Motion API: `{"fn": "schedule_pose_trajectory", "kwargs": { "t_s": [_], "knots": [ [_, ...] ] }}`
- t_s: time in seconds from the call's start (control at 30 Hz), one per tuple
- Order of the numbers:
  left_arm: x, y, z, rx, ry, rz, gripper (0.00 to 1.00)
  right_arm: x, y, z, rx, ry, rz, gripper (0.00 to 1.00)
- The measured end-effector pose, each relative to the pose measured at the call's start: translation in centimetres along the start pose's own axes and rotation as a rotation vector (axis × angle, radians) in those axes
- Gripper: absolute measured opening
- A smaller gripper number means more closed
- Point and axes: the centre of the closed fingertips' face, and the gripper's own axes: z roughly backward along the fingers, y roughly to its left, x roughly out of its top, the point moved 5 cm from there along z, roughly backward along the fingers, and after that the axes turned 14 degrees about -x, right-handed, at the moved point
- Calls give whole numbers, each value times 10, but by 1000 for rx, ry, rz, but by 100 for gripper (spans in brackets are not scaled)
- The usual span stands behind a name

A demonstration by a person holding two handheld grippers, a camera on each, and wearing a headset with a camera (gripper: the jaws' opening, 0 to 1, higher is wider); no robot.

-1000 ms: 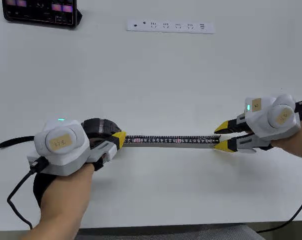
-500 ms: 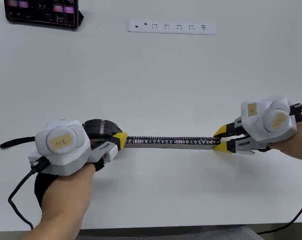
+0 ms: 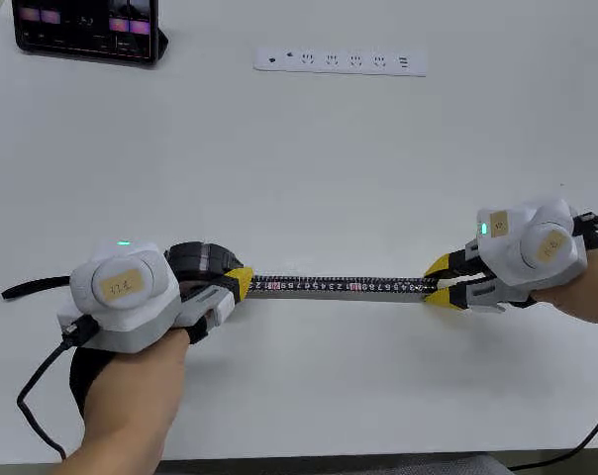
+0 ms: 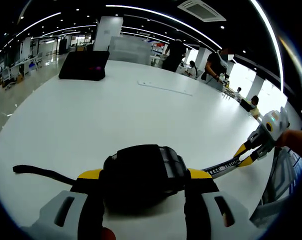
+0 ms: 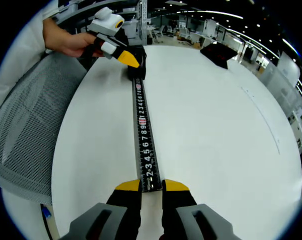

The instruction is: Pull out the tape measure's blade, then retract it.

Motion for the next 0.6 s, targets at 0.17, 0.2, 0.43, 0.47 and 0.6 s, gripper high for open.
{"fn": "schedule_pose_trajectory", "kwargs": {
  "t_s": [0.17, 0.2, 0.43, 0.47, 0.6],
  "knots": [
    [0, 0, 0, -1, -3, -16, 60, 0, -1, 0, -2, 0, 7, 11],
    [0, 0, 0, -1, 2, -16, 60, 0, -1, 0, -1, 1, 6, 11],
    [-1, -1, 1, -1, 13, -26, 58, 0, -1, 0, 1, 4, 6, 11],
    [0, 0, 1, -1, 14, -24, 58, 0, -1, 0, 1, 5, 4, 11],
    [0, -1, 1, -7, 16, -21, 58, 0, -1, 0, 4, 3, -2, 11]
  ]
}}
